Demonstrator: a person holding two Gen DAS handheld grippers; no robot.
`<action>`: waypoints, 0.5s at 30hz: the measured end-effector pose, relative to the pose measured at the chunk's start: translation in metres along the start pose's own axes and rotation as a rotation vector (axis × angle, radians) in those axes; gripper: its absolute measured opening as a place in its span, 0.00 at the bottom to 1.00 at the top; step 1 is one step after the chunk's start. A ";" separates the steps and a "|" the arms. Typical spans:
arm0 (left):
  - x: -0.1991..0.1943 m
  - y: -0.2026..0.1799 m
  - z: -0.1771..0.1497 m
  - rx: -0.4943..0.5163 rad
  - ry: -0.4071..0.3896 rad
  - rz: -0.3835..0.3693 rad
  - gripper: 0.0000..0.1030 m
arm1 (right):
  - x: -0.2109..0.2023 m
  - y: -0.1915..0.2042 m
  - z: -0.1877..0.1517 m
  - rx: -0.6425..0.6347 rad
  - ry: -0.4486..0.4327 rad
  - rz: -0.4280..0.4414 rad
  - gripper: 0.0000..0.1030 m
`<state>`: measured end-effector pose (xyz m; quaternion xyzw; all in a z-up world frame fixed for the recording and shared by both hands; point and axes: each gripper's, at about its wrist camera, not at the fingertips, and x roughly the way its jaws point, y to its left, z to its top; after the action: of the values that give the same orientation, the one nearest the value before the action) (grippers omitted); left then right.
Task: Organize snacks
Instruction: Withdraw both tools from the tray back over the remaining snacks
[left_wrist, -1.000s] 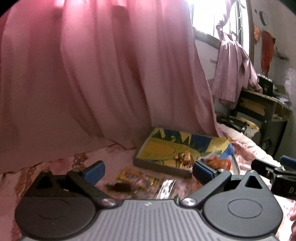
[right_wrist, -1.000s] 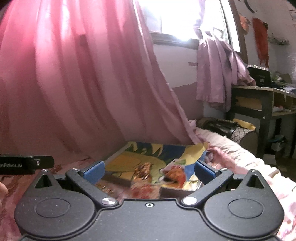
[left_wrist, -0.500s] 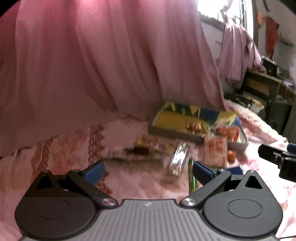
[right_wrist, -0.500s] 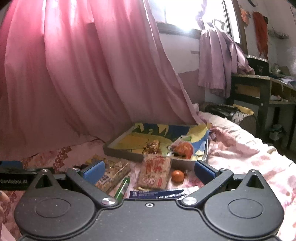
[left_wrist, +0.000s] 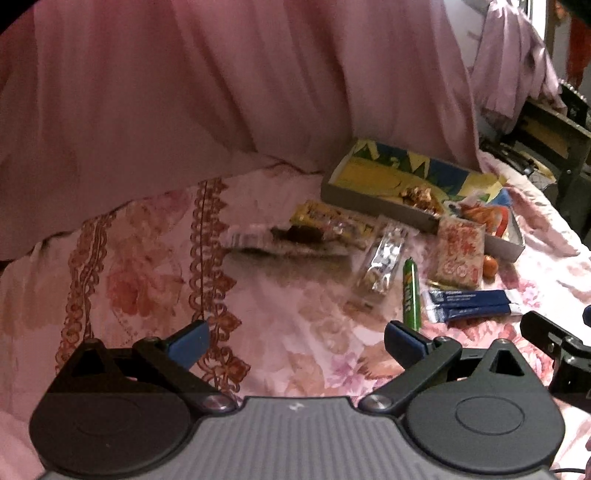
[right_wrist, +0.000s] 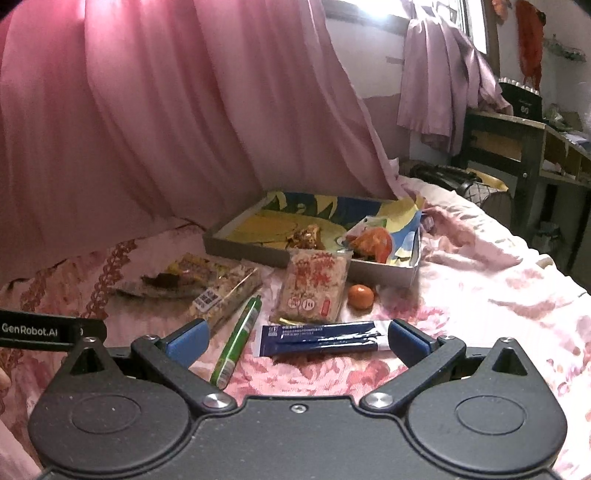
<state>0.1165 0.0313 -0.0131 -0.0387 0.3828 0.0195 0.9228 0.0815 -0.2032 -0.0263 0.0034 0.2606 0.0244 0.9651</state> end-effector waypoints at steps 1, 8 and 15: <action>0.002 0.000 0.000 -0.002 0.011 0.002 1.00 | 0.002 0.000 -0.001 -0.002 0.009 0.000 0.99; 0.013 -0.004 0.005 0.029 0.063 -0.009 1.00 | 0.016 0.002 -0.003 0.016 0.059 0.010 0.99; 0.032 -0.009 0.015 0.070 0.096 -0.020 1.00 | 0.029 0.002 -0.004 0.024 0.092 0.006 0.99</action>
<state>0.1502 0.0242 -0.0243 -0.0112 0.4266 -0.0050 0.9043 0.1039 -0.1999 -0.0443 0.0144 0.3048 0.0243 0.9520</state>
